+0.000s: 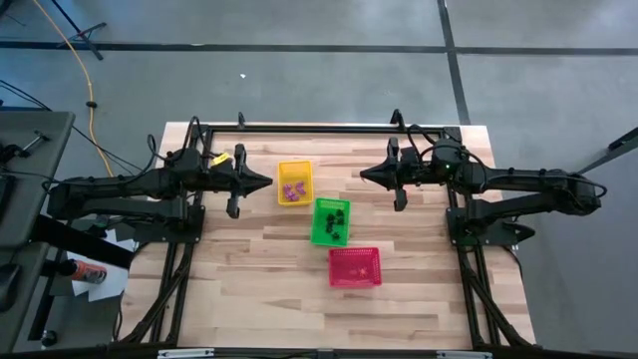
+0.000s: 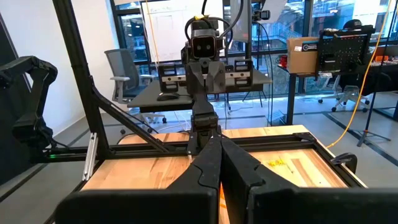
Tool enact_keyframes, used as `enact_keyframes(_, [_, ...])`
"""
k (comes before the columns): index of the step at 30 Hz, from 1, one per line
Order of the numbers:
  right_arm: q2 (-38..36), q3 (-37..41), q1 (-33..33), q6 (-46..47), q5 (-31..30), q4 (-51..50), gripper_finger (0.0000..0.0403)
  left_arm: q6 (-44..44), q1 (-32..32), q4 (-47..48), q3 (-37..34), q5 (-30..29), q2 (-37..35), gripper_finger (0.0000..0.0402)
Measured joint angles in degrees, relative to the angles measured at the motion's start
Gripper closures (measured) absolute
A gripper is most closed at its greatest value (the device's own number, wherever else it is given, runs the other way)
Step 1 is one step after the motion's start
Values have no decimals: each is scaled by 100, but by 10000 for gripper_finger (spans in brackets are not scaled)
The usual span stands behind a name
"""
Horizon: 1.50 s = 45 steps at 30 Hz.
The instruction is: Sort Halloween decoration
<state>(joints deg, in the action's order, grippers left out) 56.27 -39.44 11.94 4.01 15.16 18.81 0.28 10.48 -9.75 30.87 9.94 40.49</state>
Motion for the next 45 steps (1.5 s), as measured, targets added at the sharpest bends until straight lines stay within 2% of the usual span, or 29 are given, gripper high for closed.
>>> enact_keyframes(31, [0,0,0,-42,179,0,403,-304,0,-42,-2,-29,0,401])
enact_keyframes(37, [0,0,-1,168,181,0,403,-308,0,-42,-2,-197,0,401])
enact_keyframes(41, [4,-2,-236,523,173,-119,403,-308,0,-41,-2,-197,0,401])
enact_keyframes(45, [170,-389,-843,494,-170,-1084,403,-308,-2,-40,-2,-197,0,401])
